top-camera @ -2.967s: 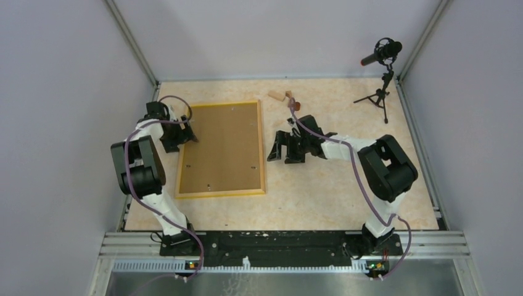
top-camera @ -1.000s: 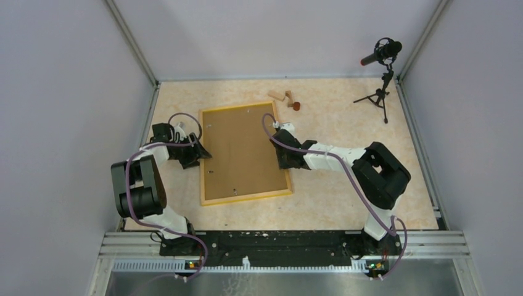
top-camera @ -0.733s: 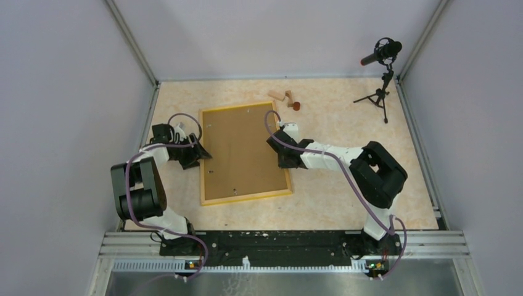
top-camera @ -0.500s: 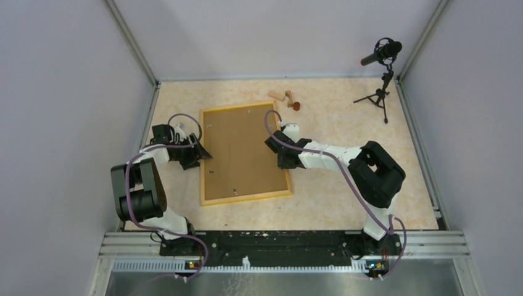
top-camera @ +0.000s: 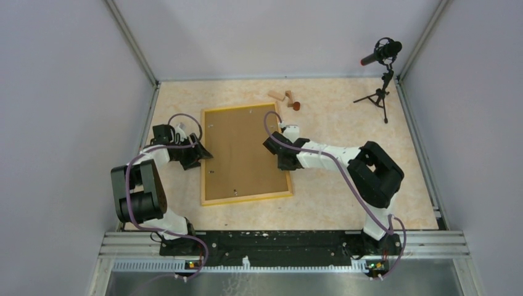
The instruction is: Put the photo into the frame
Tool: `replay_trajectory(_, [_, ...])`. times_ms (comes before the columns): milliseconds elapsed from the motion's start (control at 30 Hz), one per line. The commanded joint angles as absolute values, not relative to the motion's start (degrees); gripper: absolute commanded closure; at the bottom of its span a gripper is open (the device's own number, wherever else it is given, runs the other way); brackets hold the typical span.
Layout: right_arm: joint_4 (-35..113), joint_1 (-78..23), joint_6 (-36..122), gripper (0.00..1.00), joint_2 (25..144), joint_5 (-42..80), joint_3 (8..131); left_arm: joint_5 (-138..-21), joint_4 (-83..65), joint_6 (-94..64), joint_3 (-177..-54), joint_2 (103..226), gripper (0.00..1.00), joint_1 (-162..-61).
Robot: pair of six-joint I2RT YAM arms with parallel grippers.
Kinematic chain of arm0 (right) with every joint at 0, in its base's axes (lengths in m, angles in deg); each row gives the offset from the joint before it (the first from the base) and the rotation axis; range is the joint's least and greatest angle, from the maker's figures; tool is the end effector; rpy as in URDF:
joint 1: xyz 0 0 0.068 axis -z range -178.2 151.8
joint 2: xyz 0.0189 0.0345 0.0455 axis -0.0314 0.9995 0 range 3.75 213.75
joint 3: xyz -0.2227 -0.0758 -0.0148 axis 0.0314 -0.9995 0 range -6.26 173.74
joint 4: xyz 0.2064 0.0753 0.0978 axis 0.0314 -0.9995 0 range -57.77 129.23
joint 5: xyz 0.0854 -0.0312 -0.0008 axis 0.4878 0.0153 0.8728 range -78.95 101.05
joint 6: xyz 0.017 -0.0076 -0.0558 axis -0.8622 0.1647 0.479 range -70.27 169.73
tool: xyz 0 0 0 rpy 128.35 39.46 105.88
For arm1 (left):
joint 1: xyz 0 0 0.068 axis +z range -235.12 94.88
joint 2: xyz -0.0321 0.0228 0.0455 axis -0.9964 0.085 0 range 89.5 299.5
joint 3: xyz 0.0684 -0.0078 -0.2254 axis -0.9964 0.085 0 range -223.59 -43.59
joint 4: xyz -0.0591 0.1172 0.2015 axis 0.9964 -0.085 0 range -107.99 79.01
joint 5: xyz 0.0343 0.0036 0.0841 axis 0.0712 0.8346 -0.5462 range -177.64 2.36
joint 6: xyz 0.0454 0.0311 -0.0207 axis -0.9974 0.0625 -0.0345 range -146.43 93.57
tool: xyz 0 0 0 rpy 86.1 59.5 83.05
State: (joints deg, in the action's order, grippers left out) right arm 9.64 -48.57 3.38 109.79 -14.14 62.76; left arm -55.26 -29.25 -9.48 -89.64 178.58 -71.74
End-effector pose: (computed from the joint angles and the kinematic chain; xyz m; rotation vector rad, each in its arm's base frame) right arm 0.2312 0.2509 0.1408 0.0285 2.5507 0.0160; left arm 0.2706 0.0409 0.1344 -0.4863 2.5208 -0.7634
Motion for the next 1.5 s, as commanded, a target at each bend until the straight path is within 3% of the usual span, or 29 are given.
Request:
replay_trajectory(0, [4.00,-50.23,2.38,0.97,111.45,-12.51,60.41,-50.10,-28.12,-7.79,-89.32,176.43,0.30,-72.82])
replay_trajectory(133, [3.29,-50.23,3.55,0.97,110.29,-14.16,61.52,-49.94,-28.00,-7.77,-89.23,176.34,0.30,-72.78])
replay_trajectory(200, [2.61,-50.26,5.54,0.80,110.25,-15.75,64.38,-50.01,-28.09,-7.79,-89.23,176.31,0.30,-72.77])
replay_trajectory(300, [2.73,-49.98,9.05,0.42,110.44,-18.76,69.04,-50.11,-28.09,-7.88,-89.28,176.31,0.30,-72.83])
replay_trajectory(400, [4.69,-48.16,11.88,0.22,110.28,-18.07,71.84,-50.23,-28.29,-8.05,-89.30,176.39,0.30,-72.90])
replay_trajectory(467, [7.85,-46.13,14.80,0.16,110.26,-15.42,72.14,-50.43,-28.38,-8.19,-89.38,176.26,0.30,-72.82])
replay_trajectory(633, [15.39,-41.17,22.94,0.18,112.69,-10.90,74.28,-50.41,-28.45,-8.32,-89.31,176.20,0.30,-72.88])
replay_trajectory(900, [20.82,-36.48,31.74,0.43,121.80,-8.63,82.54,-49.93,-28.34,-8.47,-89.38,176.22,0.30,-72.95])
replay_trajectory(1167, [21.54,-36.01,33.69,0.41,128.83,-8.18,89.31,-49.69,-28.38,-8.51,-89.34,176.36,0.31,-72.98])
replay_trajectory(1467, [20.67,-35.55,33.45,0.51,133.77,-11.51,94.06,-48.97,-28.10,-8.41,-89.26,176.55,0.31,-73.01])
